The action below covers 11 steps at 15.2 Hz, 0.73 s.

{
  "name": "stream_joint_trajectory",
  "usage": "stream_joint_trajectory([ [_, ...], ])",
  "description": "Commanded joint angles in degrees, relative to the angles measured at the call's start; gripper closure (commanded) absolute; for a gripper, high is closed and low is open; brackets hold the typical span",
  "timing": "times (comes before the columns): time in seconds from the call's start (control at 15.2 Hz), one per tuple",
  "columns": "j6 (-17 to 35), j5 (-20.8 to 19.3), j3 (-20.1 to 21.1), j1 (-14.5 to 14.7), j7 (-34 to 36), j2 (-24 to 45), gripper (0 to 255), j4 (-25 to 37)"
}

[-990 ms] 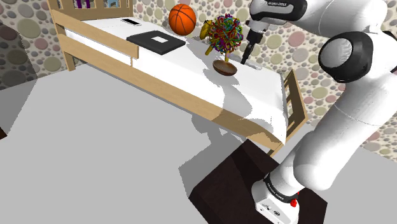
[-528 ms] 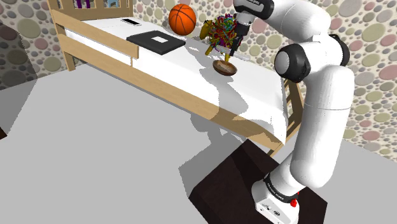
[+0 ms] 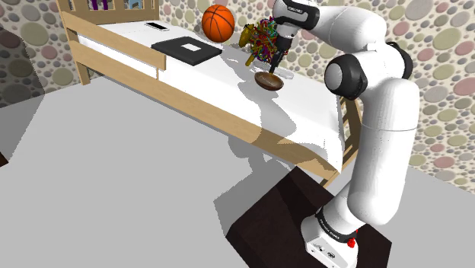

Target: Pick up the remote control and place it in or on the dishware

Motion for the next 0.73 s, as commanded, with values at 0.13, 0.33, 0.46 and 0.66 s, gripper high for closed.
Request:
stream_joint_trajectory([
  [0.13,3.4,-0.2,0.0,0.9,-0.1,-0.6,255,-4.0],
  [0.33,5.8,-0.2,0.0,1.4,-0.3,-0.8,255,-6.7],
  [0.46,6.1,-0.2,0.0,1.4,-0.3,-0.8,255,-6.9],
  [0.66,6.1,-0.2,0.0,1.4,-0.3,-0.8,255,-6.9],
])
